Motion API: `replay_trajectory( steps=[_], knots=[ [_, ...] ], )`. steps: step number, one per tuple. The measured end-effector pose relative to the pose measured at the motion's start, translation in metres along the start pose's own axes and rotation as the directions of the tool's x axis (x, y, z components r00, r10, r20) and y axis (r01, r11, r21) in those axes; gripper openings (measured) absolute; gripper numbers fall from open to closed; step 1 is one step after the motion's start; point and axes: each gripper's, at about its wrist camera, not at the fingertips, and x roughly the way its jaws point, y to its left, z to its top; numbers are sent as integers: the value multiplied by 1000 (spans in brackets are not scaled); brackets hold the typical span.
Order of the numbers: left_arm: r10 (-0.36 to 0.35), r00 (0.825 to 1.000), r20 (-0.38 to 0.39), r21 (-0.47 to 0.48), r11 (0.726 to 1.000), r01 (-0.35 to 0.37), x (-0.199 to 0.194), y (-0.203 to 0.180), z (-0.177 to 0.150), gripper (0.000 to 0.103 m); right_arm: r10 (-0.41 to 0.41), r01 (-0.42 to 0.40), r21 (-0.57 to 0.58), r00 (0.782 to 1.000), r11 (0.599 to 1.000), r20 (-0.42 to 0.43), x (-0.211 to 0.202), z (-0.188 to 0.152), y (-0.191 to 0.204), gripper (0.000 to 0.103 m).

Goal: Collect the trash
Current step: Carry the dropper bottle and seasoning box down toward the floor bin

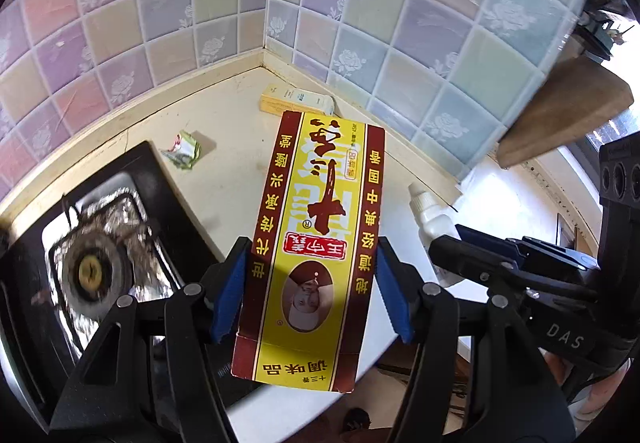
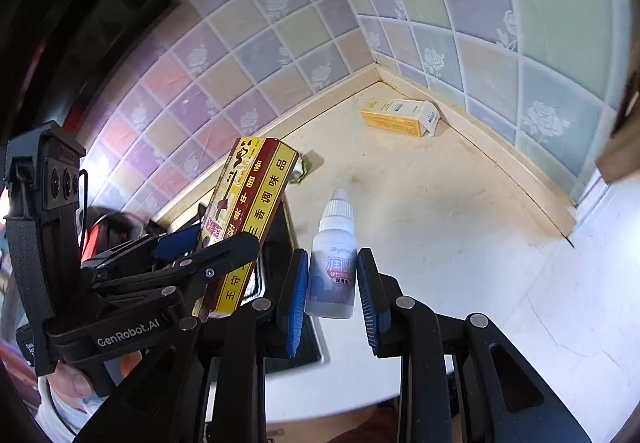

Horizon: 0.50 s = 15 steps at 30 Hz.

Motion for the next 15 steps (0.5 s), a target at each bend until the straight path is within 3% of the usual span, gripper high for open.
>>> replay_trajectory(
  steps=[7, 15],
  knots=[
    [19, 999, 38, -60, 998, -17, -46, -37, -75, 58, 20, -21, -67, 1000, 998, -8, -63, -73, -7, 24],
    [48, 997, 66, -90, 995, -42, -63, -81, -163, 58, -15, 11, -145, 1000, 989, -23, -108, -161, -26, 24]
  ],
)
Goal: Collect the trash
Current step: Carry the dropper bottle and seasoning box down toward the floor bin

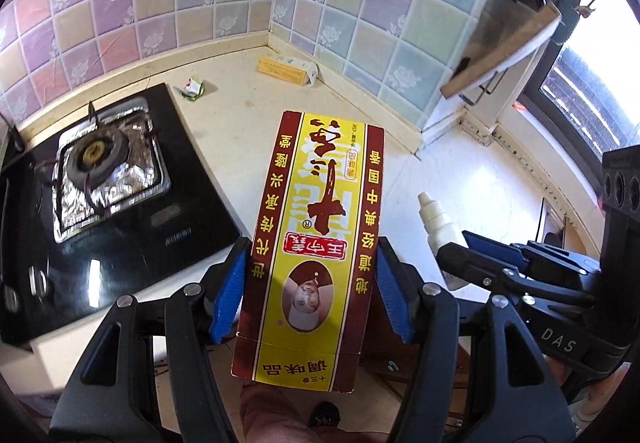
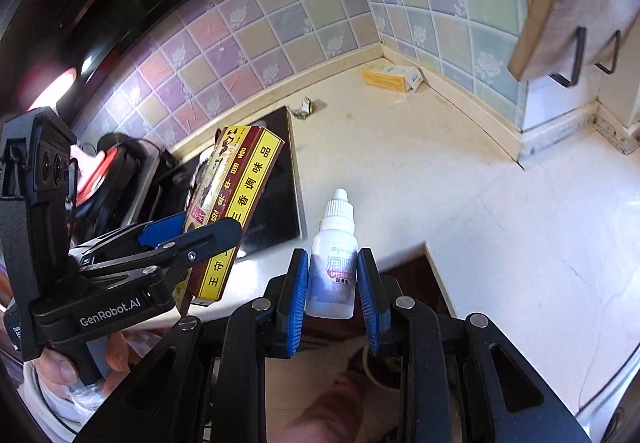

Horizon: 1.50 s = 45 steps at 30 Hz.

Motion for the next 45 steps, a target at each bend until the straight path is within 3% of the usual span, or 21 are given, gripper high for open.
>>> replay_trajectory(
  steps=[6, 13, 26, 31, 43, 45],
  knots=[
    [23, 999, -32, -5, 1000, -23, 10, -17, -68, 58, -56, 54, -35, 998, 998, -35, 0, -65, -8, 24],
    [22, 990, -139, -12, 1000, -24, 54, -18, -143, 58, -112, 106, -43, 982, 993, -151, 40, -132, -24, 24],
    [7, 929, -369, -51, 998, -28, 191, 8, -260, 58, -178, 198, 16, 910, 980, -375, 164, -254, -95, 24],
    [7, 917, -400, -43, 999, -27, 252, 18, -287, 58, -208, 233, 13, 888, 972, -410, 215, -288, -128, 24],
    [-27, 889, -457, -84, 996, -13, 377, 44, -327, 59, -263, 267, -49, 869, 962, -419, 333, -350, -200, 25],
    [-13, 885, -465, -65, 998, -20, 390, 44, -331, 71, -268, 275, -46, 862, 960, -431, 352, -352, -203, 27]
  ],
)
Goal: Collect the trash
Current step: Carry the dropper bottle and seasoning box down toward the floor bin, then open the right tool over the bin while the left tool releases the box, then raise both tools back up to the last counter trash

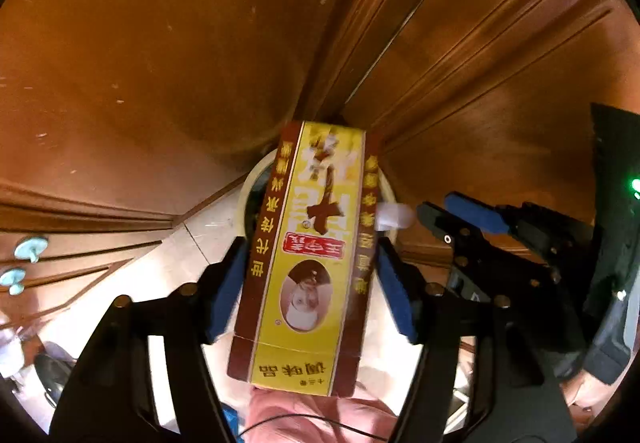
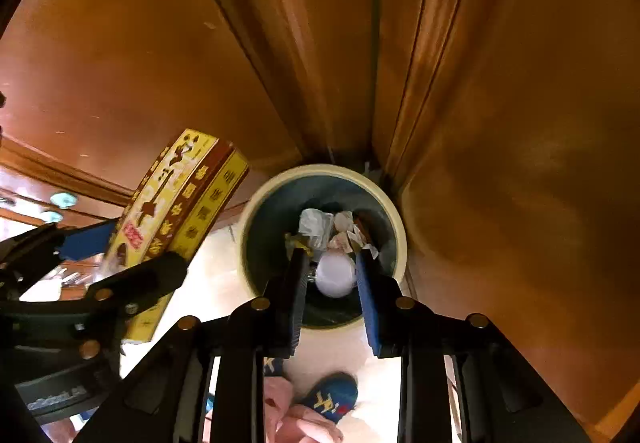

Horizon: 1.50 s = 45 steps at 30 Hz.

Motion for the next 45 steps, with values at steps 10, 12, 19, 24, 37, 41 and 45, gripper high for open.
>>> replay_trajectory(
  steps=[10, 12, 19, 24, 37, 41, 45],
  knots=[
    [17, 1000, 8, -10, 1000, -17, 7, 0, 7, 83, 10, -8, 46, 999, 999, -39, 28, 13, 2, 37],
    [17, 1000, 10, -7, 1000, -17, -4, 15, 5, 83, 13, -11, 45, 999, 999, -39, 23, 14, 5, 37],
    [26, 999, 30, -7, 1000, -26, -42, 11, 4, 83, 15, -13, 55, 999, 998, -38, -11, 13, 17, 37],
    [31, 998, 55, -23, 999, -30, -88, 9, -2, 83, -6, 7, 38, 999, 999, -40, -61, 6, 29, 37],
    [43, 979, 198, -29, 999, -38, -250, 0, -17, 83, -57, 60, -29, 996, 998, 75, -248, 19, 74, 37],
    [51, 971, 236, -29, 999, -45, -301, -6, -25, 83, -59, 65, -48, 991, 997, 119, -306, 22, 87, 37],
    [59, 961, 270, -24, 998, -54, -339, -13, -27, 83, -60, 72, -65, 985, 995, 163, -355, 21, 101, 37]
  ],
)
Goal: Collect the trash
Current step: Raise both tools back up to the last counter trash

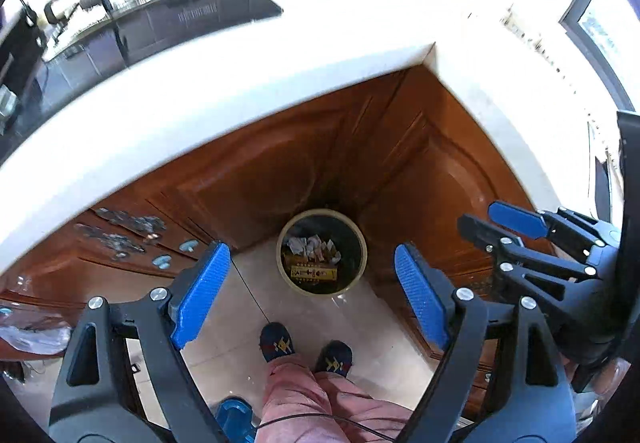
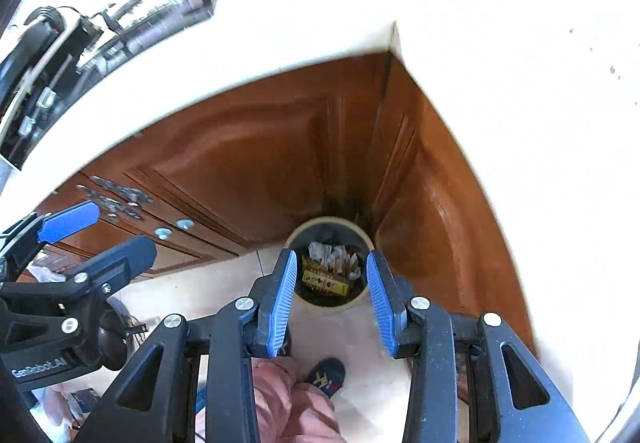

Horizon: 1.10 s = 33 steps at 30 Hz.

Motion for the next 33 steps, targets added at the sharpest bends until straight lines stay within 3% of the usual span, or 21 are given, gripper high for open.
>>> replay_trajectory(
  steps=[10, 21, 26, 28, 33],
  knots=[
    [26, 993, 114, -1, 1000, -26, -84, 1, 32, 83, 5, 1, -42, 992, 999, 127, -103, 28, 11, 37],
    [96, 965, 242, -1, 995, -99, -165, 2, 91, 83, 79, -53, -100, 958, 994, 275, -184, 84, 6, 37],
    [98, 956, 276, 26, 994, -109, -192, 9, 144, 83, 88, -51, -130, 950, 990, 301, -199, 139, -6, 41],
    [93, 952, 291, 34, 994, -107, -198, 12, 167, 83, 84, -44, -129, 944, 991, 320, -204, 167, -14, 48],
    [71, 944, 321, 32, 996, -86, -198, 29, 249, 85, 75, -22, -149, 930, 989, 360, -204, 248, -23, 58]
  ],
)
